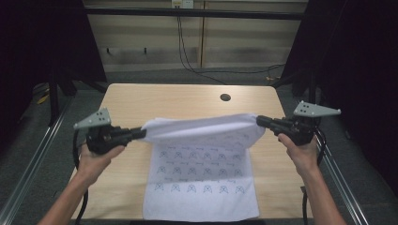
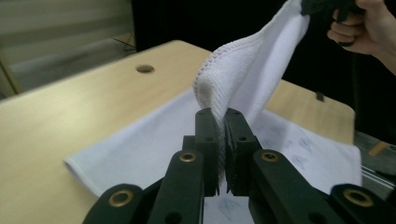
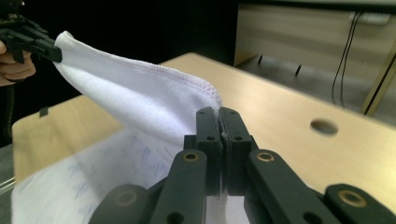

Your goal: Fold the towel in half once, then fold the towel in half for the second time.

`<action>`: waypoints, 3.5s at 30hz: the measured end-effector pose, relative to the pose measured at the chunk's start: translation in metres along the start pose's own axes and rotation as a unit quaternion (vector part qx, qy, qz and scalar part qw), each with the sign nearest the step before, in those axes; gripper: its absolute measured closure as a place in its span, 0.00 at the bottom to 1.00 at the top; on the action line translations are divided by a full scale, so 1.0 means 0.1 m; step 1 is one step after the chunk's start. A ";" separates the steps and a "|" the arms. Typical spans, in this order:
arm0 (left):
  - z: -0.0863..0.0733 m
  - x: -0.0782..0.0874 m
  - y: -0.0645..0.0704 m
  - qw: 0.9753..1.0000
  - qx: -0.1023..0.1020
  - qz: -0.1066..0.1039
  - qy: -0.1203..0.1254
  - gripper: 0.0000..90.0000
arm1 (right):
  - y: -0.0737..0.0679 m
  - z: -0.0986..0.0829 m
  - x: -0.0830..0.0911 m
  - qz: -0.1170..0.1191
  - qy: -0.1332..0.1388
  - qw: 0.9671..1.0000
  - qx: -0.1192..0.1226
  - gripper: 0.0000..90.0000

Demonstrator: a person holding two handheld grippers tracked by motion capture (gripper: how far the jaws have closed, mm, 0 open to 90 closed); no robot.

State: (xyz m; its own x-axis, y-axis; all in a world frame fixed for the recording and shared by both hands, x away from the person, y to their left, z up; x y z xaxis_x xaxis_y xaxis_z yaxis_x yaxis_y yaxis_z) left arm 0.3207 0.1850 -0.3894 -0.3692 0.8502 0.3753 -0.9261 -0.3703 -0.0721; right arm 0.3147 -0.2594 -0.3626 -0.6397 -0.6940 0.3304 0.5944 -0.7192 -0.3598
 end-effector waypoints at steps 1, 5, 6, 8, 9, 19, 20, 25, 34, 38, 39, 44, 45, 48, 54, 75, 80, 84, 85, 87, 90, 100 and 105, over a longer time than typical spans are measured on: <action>-0.08 -0.03 0.07 1.000 0.004 -0.006 -0.002 0.95 | 0.01 -0.07 0.02 0.002 -0.004 1.000 -0.005 0.98; -0.34 -0.01 0.27 1.000 0.024 -0.019 0.003 0.95 | -0.05 -0.36 0.12 0.022 -0.016 0.999 -0.025 0.98; -0.39 0.01 0.30 0.999 0.030 -0.028 -0.002 0.96 | -0.08 -0.44 0.15 0.020 -0.026 0.999 -0.021 0.98; -0.48 0.03 0.36 0.999 0.021 -0.022 -0.025 0.95 | -0.15 -0.58 0.18 0.022 -0.048 0.998 -0.015 0.98; -0.50 0.04 0.38 0.999 0.021 -0.020 -0.026 0.95 | -0.19 -0.65 0.19 0.026 -0.058 0.998 -0.015 0.98; -1.09 -0.09 0.62 0.994 0.027 -0.031 -0.102 0.95 | -0.33 -1.44 0.10 0.030 -0.169 0.985 0.004 0.97; -1.10 -0.09 0.66 0.993 0.019 -0.042 -0.108 0.95 | -0.34 -1.50 0.11 0.035 -0.176 0.984 0.001 0.97; -1.16 -0.03 0.80 0.990 0.007 -0.073 -0.122 0.93 | -0.37 -1.69 0.22 0.045 -0.202 0.978 0.009 0.96; -1.17 0.07 0.91 0.984 -0.011 -0.129 -0.125 0.80 | -0.54 -1.82 0.36 0.090 -0.242 0.966 0.028 0.91; -1.10 0.13 0.86 0.988 0.008 -0.130 -0.078 0.78 | -0.52 -1.78 0.30 0.097 -0.232 0.968 0.016 0.88; -1.09 0.13 0.82 0.990 0.014 -0.122 -0.071 0.77 | -0.50 -1.78 0.28 0.087 -0.231 0.969 0.016 0.86; -1.05 -0.06 0.53 0.994 0.033 -0.072 -0.074 0.74 | -0.33 -1.64 0.13 0.049 -0.203 0.978 -0.005 0.80; -1.04 -0.11 0.49 0.994 0.036 -0.067 -0.079 0.75 | -0.28 -1.61 0.07 0.041 -0.198 0.979 -0.010 0.79; -0.98 -0.32 0.29 0.994 0.035 -0.050 -0.093 0.77 | -0.13 -1.51 -0.11 0.026 -0.196 0.980 -0.016 0.78; -1.03 -0.80 -0.19 0.991 0.059 -0.016 -0.122 0.84 | 0.17 -1.34 -0.53 -0.008 -0.205 0.978 -0.026 0.75; -1.23 -0.88 -0.06 0.983 0.031 -0.007 -0.180 0.91 | 0.47 -1.44 -0.89 -0.076 -0.227 0.971 -0.011 0.79; -1.24 -0.83 0.05 0.982 0.037 -0.016 -0.182 0.93 | 0.39 -1.48 -0.81 -0.084 -0.238 0.968 -0.003 0.79; -1.25 -0.75 0.16 0.982 0.049 -0.032 -0.179 0.93 | 0.30 -1.54 -0.71 -0.074 -0.254 0.964 -0.012 0.79; -1.26 -0.71 0.22 0.982 0.049 -0.037 -0.180 0.93 | 0.27 -1.55 -0.69 -0.072 -0.256 0.964 -0.011 0.79; -1.27 -0.65 0.30 0.981 0.051 -0.048 -0.183 0.93 | 0.20 -1.60 -0.63 -0.061 -0.263 0.963 -0.013 0.79; -1.28 -0.55 0.46 0.980 0.032 -0.062 -0.187 0.90 | 0.08 -1.67 -0.54 -0.049 -0.272 0.961 -0.021 0.77; -1.04 -0.53 0.05 0.989 0.041 -0.033 -0.141 0.80 | 0.28 -1.28 -0.60 -0.062 -0.223 0.973 -0.020 0.65; -0.96 -0.64 -0.37 0.991 0.070 0.003 -0.113 0.78 | 0.65 -1.06 -0.75 -0.064 -0.180 0.980 -0.054 0.64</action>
State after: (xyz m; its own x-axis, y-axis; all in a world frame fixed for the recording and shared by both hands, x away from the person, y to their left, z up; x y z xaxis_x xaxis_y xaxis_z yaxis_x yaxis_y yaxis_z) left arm 0.3716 0.1801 -0.4992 -0.3336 0.7481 0.5736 -0.8980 -0.4374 0.0481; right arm 0.3492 -0.2504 -0.5030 -0.4803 -0.5789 0.6589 0.4528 -0.8071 -0.3789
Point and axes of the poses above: each handheld gripper's, and its own axes: x roughly backward along the jaws, z roughly out of its top, y roughly to its right, the point moved 5 cm from there along -x, roughly forward along the jaws, and after that the axes turned 15 degrees about -x, right-handed, at the moved point
